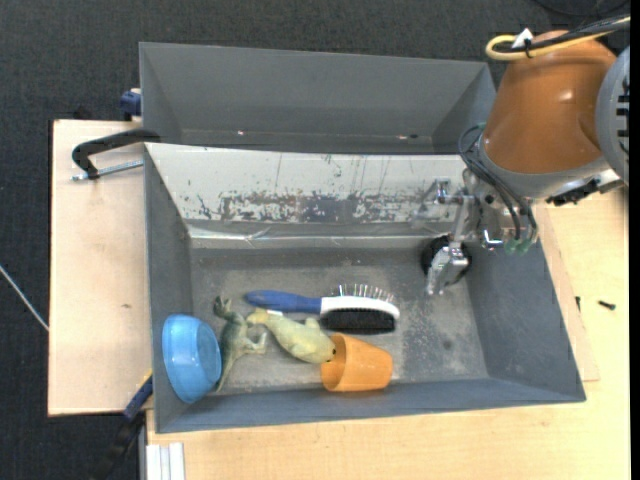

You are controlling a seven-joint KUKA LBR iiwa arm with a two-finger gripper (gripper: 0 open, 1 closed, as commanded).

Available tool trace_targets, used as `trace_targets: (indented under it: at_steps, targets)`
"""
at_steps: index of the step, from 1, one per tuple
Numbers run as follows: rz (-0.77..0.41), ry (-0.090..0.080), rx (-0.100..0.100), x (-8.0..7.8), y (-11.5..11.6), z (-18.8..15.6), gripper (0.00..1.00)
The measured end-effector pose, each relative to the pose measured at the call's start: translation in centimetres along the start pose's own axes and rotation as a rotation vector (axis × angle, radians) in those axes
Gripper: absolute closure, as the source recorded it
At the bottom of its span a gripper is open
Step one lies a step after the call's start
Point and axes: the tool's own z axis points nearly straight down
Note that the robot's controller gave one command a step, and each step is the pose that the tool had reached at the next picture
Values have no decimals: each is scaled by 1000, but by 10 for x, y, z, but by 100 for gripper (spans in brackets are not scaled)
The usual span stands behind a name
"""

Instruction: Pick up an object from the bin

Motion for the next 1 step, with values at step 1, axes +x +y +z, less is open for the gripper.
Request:
trace_targets:
  at_steps: [1]
  targets:
    - [-340, -17, 0, 15, 105, 119, 0]
